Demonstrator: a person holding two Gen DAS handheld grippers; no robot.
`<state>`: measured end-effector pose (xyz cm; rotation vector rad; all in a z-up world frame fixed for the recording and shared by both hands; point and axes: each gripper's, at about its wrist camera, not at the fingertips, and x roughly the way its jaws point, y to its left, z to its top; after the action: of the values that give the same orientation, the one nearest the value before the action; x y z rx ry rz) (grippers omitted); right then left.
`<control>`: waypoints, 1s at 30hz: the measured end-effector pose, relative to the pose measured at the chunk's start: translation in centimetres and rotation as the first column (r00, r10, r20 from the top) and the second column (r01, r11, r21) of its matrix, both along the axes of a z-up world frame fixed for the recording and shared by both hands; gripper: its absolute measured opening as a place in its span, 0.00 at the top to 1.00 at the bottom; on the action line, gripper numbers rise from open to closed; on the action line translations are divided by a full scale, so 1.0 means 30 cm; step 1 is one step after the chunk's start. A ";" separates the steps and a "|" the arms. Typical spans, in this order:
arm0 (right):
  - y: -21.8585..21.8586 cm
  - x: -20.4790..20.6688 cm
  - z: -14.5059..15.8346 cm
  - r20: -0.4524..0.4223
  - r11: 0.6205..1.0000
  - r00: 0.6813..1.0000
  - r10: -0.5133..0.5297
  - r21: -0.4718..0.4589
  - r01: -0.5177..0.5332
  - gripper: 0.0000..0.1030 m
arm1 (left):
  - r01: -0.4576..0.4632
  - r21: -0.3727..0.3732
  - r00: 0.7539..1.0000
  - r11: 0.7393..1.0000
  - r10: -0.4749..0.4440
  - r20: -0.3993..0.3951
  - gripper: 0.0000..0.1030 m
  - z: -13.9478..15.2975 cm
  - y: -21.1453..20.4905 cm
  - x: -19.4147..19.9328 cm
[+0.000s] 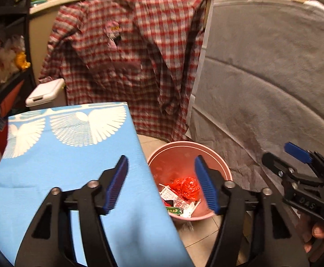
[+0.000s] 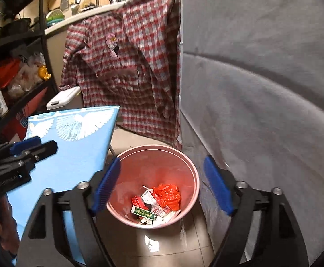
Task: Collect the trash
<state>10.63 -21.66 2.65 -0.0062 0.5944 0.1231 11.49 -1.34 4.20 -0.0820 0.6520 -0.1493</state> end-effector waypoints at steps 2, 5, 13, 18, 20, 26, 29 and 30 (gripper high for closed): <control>-0.005 -0.063 0.008 0.016 1.000 1.000 -0.011 -0.010 0.011 0.11 | -0.007 0.004 1.000 1.000 0.007 0.022 0.29 0.023 0.015 -0.058; -0.017 -0.157 0.029 0.057 0.999 0.997 -0.042 -0.027 0.044 0.05 | -0.020 0.023 0.998 1.000 0.018 0.067 0.21 0.056 0.028 -0.159; -0.070 -0.343 0.028 0.062 0.994 0.992 -0.111 -0.002 0.112 0.05 | -0.069 0.015 0.994 0.997 0.068 0.087 0.09 0.044 0.048 -0.401; -0.059 -0.444 0.012 0.069 0.993 0.991 -0.118 -0.023 0.120 0.05 | -0.086 0.030 0.994 0.996 0.084 0.069 0.08 -0.001 0.023 -0.492; -0.061 -0.479 -0.001 0.068 0.991 0.990 -0.126 -0.029 0.128 0.05 | -0.103 0.000 0.994 0.995 0.103 0.041 0.08 -0.021 0.033 -0.504; -0.058 -0.499 -0.021 0.057 0.990 0.990 -0.128 -0.057 0.132 0.05 | -0.116 -0.009 0.993 0.993 0.116 -0.003 0.08 -0.058 0.022 -0.512; -0.063 -0.491 -0.026 0.053 0.989 0.990 -0.132 -0.054 0.135 0.05 | -0.116 -0.002 0.993 0.993 0.116 -0.004 0.08 -0.066 0.011 -0.511; -0.063 -0.486 -0.026 0.052 0.990 0.990 -0.131 -0.053 0.134 0.05 | -0.113 0.003 0.994 0.994 0.113 -0.006 0.08 -0.067 0.009 -0.509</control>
<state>-3.94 -23.55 1.86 -0.0246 0.5482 -0.0233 -3.77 -1.08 2.18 -0.1169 0.6525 -0.0392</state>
